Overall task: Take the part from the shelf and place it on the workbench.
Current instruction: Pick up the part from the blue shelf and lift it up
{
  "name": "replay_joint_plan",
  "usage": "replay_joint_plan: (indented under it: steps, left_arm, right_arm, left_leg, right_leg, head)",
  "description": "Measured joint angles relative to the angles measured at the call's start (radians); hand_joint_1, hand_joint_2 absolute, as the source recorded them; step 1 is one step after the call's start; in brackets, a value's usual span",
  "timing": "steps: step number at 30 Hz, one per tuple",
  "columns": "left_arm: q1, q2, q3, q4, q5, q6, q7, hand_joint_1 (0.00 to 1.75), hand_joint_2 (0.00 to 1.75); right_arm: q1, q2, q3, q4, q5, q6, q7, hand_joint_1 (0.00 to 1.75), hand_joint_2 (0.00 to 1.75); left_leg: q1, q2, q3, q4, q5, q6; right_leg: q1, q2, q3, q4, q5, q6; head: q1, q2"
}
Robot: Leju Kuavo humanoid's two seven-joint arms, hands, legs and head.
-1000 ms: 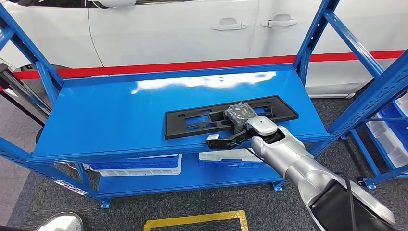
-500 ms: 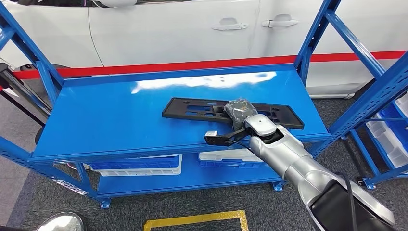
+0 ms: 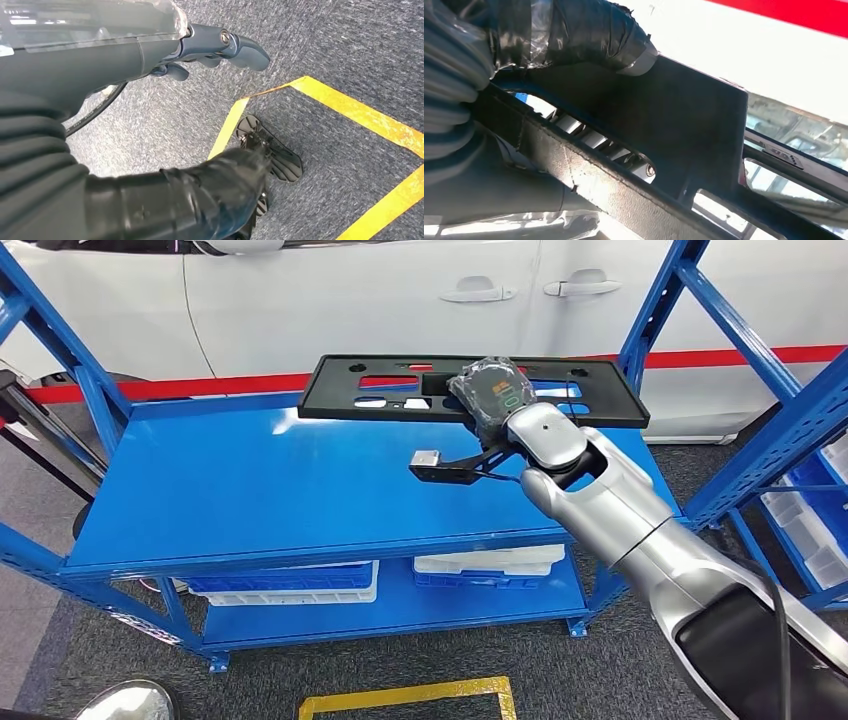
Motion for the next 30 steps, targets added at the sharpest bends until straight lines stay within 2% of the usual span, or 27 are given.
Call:
replay_joint_plan:
  steps: [9,20,30]
  left_arm:
    - [0.000,-0.001,-0.003,0.000,-0.013,-0.007,-0.005,0.00,1.75]
    - [0.000,-0.002,-0.008,0.000,-0.013,-0.009,-0.008,0.00,1.75]
    - [0.000,-0.003,-0.011,0.000,-0.020,-0.014,-0.008,0.00,1.75]
  right_arm:
    - [-0.005,-0.053,-0.002,-0.116,0.022,0.019,0.000,1.75,1.75]
    - [-0.007,-0.065,-0.002,-0.145,0.023,0.026,0.000,1.75,1.75]
    - [-0.044,-0.076,-0.019,-0.186,-0.016,0.074,-0.006,1.75,1.75]
  left_leg:
    - [0.000,0.000,0.000,0.001,0.000,0.000]
    - [0.000,0.000,0.000,0.000,0.000,0.000]
    - [0.000,0.000,-0.001,0.001,0.000,0.000]
  right_leg:
    - [0.000,0.000,0.000,0.000,0.000,0.000]
    - [0.000,0.000,0.000,0.000,0.000,0.000]
    - [0.000,0.000,0.000,0.000,0.000,0.000]
  head:
    - [0.000,0.000]
    - [0.000,0.000]
    - [0.000,0.000]
